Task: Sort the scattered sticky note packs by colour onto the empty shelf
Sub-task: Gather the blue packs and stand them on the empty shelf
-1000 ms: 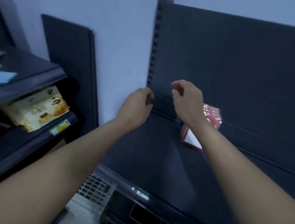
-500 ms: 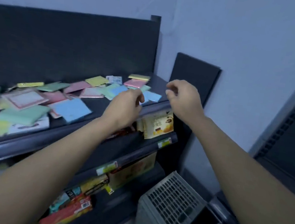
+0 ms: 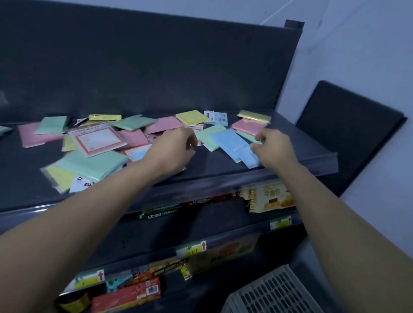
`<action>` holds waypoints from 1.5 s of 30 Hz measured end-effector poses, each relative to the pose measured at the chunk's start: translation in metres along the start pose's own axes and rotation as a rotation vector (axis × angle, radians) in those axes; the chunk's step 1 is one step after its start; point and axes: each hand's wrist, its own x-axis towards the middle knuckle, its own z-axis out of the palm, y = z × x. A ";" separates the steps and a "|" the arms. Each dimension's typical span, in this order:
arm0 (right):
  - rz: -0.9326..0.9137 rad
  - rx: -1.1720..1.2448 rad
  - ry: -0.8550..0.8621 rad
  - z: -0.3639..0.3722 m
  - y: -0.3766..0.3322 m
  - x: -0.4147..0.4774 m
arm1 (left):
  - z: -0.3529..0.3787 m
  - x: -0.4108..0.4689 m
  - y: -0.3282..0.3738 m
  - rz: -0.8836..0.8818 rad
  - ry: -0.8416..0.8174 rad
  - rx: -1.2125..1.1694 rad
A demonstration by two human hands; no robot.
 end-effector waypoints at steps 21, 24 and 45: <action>-0.182 -0.032 -0.510 -0.016 0.046 0.099 | 0.076 0.121 0.038 -0.276 -0.262 0.164; -0.132 0.186 -0.370 -0.023 0.052 0.109 | 0.076 0.129 0.043 -0.289 -0.271 0.153; -0.089 0.366 -0.086 -0.021 0.043 0.104 | 0.076 0.111 0.061 -0.375 -0.346 0.063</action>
